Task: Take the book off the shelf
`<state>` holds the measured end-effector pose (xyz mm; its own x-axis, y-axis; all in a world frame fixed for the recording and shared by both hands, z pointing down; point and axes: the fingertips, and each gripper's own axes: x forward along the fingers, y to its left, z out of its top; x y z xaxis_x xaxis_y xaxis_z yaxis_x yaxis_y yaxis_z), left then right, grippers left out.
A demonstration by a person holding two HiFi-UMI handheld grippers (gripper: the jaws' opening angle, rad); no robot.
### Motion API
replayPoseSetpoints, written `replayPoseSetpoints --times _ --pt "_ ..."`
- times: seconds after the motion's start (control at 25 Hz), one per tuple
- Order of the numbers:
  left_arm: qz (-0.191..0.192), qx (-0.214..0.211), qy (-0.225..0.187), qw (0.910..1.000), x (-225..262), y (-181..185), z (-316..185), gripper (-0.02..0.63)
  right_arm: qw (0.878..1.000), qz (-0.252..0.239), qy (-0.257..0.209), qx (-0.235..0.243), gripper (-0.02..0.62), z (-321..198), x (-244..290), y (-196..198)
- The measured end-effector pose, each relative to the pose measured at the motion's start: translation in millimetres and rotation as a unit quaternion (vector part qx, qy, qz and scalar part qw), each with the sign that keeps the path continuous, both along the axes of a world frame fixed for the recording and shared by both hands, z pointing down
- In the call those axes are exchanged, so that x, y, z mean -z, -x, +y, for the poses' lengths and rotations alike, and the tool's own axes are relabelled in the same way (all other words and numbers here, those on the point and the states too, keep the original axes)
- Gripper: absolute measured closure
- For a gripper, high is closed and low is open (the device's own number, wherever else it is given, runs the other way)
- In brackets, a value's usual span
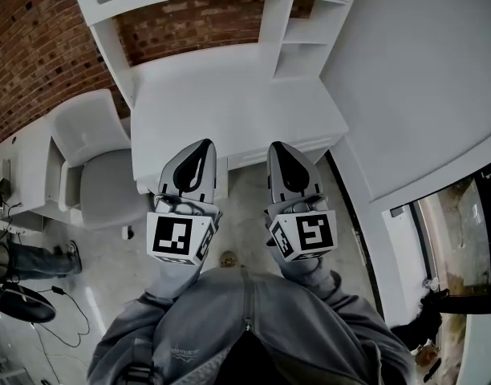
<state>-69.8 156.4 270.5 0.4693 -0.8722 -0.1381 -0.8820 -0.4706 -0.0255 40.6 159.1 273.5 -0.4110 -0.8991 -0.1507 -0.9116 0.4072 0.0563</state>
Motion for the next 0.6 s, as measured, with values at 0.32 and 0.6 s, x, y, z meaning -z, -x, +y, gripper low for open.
replayPoseSetpoints --times 0.32,0.6 --pt "0.004 -0.018 0.010 0.9998 -9 8 -19 0.601 1.000 -0.001 0.006 -0.021 0.568 -15 -5 6" --pt "0.006 -0.023 0.010 0.9997 -9 9 -26 0.601 1.000 0.000 0.008 -0.017 0.568 -23 -4 11"
